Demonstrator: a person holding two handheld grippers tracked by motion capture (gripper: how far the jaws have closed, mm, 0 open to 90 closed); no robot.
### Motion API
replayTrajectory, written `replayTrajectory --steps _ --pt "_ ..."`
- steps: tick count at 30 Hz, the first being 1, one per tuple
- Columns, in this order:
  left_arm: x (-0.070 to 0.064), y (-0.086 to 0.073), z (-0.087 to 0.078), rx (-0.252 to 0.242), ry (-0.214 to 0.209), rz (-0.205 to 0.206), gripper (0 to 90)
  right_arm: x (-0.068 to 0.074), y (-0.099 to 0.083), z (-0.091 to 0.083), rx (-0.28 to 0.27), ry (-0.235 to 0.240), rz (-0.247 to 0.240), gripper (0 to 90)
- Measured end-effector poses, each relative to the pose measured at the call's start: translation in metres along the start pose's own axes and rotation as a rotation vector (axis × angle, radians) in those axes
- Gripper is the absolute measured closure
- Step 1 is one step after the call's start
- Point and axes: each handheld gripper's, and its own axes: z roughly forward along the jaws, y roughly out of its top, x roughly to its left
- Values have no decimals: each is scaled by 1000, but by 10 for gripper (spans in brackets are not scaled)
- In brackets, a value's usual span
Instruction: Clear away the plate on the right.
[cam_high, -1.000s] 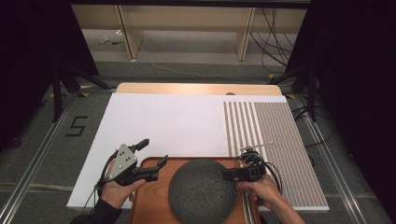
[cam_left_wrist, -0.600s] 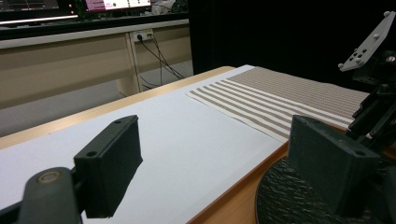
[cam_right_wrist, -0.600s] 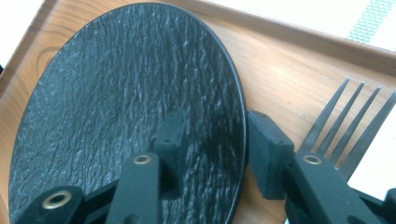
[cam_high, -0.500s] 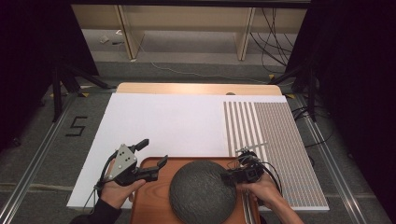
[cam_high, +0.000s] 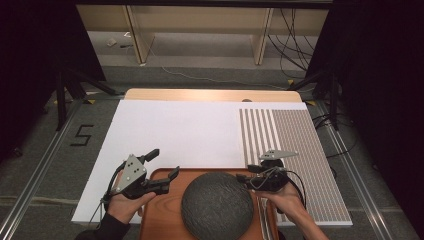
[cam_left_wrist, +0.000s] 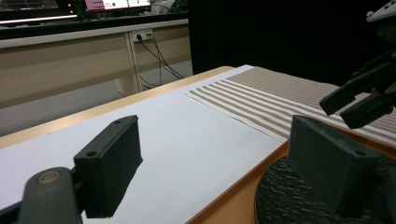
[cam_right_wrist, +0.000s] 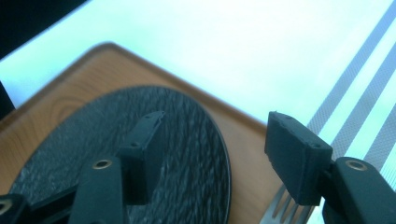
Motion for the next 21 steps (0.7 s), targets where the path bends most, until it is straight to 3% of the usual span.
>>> replayTrajectory --steps 11,21 --pt "0 1 -1 -2 0 2 170 7 3 -18 -180 0 -69 364" --pt "0 1 0 3 -8 7 170 11 3 -32 -249 -5 -99 314"
